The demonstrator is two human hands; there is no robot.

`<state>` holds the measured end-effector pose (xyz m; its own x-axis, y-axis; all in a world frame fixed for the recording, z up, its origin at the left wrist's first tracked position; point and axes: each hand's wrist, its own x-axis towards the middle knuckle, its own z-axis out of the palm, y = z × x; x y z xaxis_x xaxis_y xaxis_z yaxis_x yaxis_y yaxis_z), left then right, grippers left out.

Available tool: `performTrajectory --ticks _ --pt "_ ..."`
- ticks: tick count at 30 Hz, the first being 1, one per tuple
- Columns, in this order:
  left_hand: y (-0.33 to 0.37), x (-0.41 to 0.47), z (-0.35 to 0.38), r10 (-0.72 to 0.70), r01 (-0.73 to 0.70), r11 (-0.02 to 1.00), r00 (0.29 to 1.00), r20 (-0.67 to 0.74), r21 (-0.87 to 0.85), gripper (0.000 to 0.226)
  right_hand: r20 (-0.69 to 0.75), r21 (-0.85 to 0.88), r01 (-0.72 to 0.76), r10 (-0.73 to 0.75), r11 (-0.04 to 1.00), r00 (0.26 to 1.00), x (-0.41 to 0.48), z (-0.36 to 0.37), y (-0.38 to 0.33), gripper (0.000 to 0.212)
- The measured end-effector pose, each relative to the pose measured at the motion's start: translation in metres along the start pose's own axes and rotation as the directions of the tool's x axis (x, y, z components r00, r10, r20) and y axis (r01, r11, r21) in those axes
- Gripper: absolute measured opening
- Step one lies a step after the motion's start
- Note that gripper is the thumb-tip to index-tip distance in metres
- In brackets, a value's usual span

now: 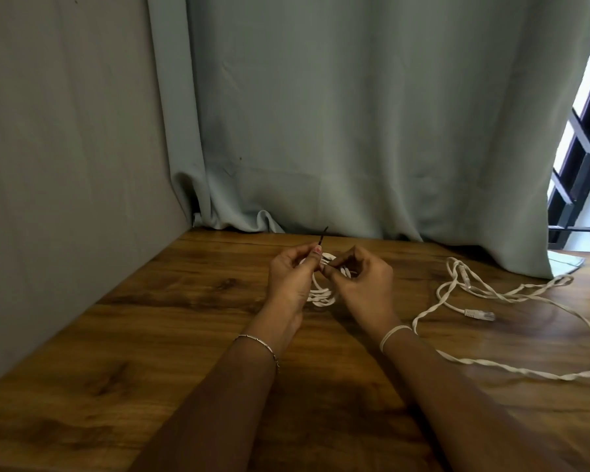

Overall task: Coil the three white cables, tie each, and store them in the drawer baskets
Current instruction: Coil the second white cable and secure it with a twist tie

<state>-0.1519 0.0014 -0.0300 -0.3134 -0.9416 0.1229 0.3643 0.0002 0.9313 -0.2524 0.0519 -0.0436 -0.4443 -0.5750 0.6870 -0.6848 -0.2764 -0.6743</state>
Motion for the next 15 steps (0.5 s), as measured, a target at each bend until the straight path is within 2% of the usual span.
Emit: performTrajectory --ticks 4,7,11,15 --pt "-0.003 0.001 0.002 0.087 -0.082 0.994 0.994 -0.067 0.073 0.008 0.067 0.154 -0.128 0.119 0.98 0.991 0.0 0.001 0.003 0.014" --pt "-0.004 0.003 0.002 0.158 -0.145 0.981 0.983 -0.094 0.132 0.008 0.108 0.198 -0.153 0.133 0.968 0.985 -0.001 0.001 0.002 0.009" --pt "-0.006 0.005 0.003 0.295 -0.258 0.904 0.954 -0.06 0.341 0.005 0.132 0.237 -0.175 0.147 0.956 0.98 0.0 0.0 0.001 0.001" --pt "-0.011 0.006 0.004 0.348 -0.306 0.85 0.937 -0.02 0.429 0.003 0.079 0.328 -0.178 0.161 0.928 0.984 -0.001 -0.001 0.0 0.012"
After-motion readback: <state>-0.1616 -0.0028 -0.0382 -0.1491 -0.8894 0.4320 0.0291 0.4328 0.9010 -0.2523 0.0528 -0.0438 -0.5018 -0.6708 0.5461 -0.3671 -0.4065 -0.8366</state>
